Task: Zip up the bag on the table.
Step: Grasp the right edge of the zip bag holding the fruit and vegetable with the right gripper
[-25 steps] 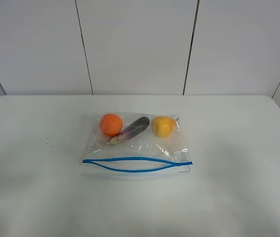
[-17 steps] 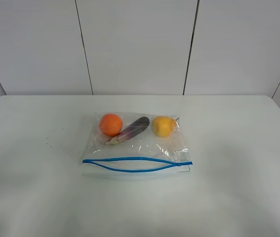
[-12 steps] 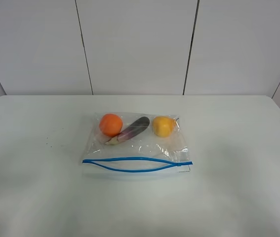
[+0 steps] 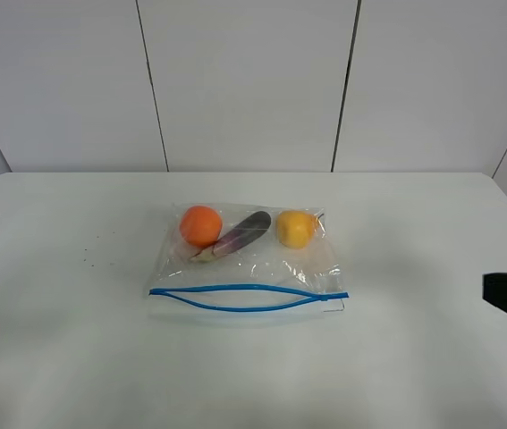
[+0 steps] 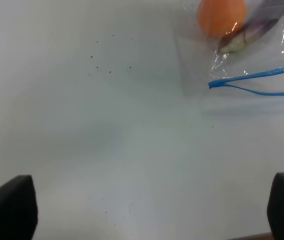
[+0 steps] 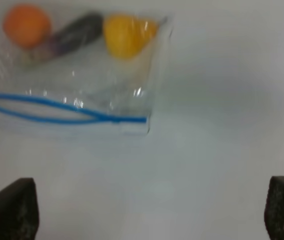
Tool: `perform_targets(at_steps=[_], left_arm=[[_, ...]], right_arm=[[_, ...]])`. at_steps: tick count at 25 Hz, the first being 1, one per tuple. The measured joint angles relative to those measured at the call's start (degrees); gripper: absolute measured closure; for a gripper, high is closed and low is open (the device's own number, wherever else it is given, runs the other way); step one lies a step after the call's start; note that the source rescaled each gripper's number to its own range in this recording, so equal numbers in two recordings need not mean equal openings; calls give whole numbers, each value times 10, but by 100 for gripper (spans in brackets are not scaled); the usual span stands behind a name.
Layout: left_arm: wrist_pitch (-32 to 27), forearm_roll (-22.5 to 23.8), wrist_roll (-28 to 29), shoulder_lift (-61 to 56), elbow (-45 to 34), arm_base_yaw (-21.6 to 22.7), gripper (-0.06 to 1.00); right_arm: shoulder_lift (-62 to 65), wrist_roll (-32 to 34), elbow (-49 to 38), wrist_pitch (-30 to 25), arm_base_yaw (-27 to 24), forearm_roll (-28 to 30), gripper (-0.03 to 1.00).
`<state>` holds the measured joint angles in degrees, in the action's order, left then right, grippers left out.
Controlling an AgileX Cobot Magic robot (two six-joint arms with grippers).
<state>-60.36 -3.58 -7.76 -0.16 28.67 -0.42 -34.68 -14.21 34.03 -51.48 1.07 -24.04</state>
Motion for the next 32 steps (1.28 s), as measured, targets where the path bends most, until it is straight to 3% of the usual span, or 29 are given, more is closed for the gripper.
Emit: perform_targets(at_steps=[6, 9, 11, 16, 23, 32], left_arm=[[0, 0, 0, 0, 0, 0, -6], [0, 0, 0, 0, 0, 0, -6], [0, 0, 0, 0, 0, 0, -6], [0, 0, 0, 0, 0, 0, -6], [0, 0, 0, 0, 0, 0, -6], [0, 0, 0, 0, 0, 0, -6]], right_arm=[[-282, -167, 51, 48, 0, -155, -3], [-407, -236, 88, 41, -1, -228, -3], [-474, -289, 113, 20, -7, -277, -3], [-630, -397, 172, -96, -41, -392, -3], [-779, -485, 226, -173, -103, -430, -3], [-876, -533, 266, -175, -106, -445, -3]])
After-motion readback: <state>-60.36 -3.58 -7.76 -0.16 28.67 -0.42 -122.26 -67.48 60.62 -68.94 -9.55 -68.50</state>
